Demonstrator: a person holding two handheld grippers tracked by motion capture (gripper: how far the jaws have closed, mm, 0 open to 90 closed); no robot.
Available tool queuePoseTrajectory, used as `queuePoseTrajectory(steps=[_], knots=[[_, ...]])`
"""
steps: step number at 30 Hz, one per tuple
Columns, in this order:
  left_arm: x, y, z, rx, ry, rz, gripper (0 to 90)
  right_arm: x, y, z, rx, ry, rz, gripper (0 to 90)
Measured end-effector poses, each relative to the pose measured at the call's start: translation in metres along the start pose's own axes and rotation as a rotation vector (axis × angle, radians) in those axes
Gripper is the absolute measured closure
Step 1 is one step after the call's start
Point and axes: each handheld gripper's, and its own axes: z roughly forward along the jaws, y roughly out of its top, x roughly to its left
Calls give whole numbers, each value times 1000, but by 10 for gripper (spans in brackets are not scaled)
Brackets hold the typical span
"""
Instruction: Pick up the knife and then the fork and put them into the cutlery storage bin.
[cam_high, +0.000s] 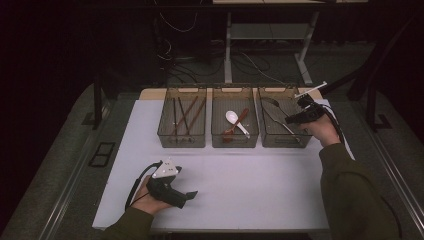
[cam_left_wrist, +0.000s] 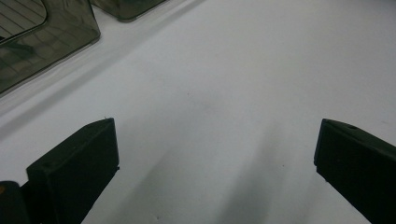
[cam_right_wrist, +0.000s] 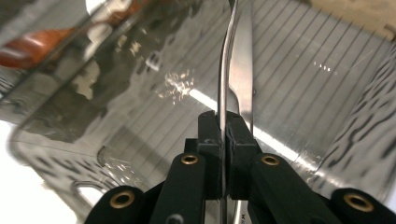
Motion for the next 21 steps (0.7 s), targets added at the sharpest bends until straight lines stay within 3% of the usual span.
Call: queuePoseTrajectory(steps=[3, 5, 7, 12, 21], knots=[[0, 0, 0, -2, -2, -1, 0, 2, -1, 4, 16, -27, -6, 847], [0, 0, -1, -5, -2, -1, 0, 1, -2, 3, -5, -33, 0, 740], [0, 0, -1, -5, -2, 0, 0, 1, -3, 0, -11, -50, -6, 701], [-1, 1, -1, -9, -5, -1, 0, 2, -9, -11, -76, -12, 4, 553], [0, 0, -2, -14, -13, -9, 0, 19, -28, -31, -192, 4, -55, 351]])
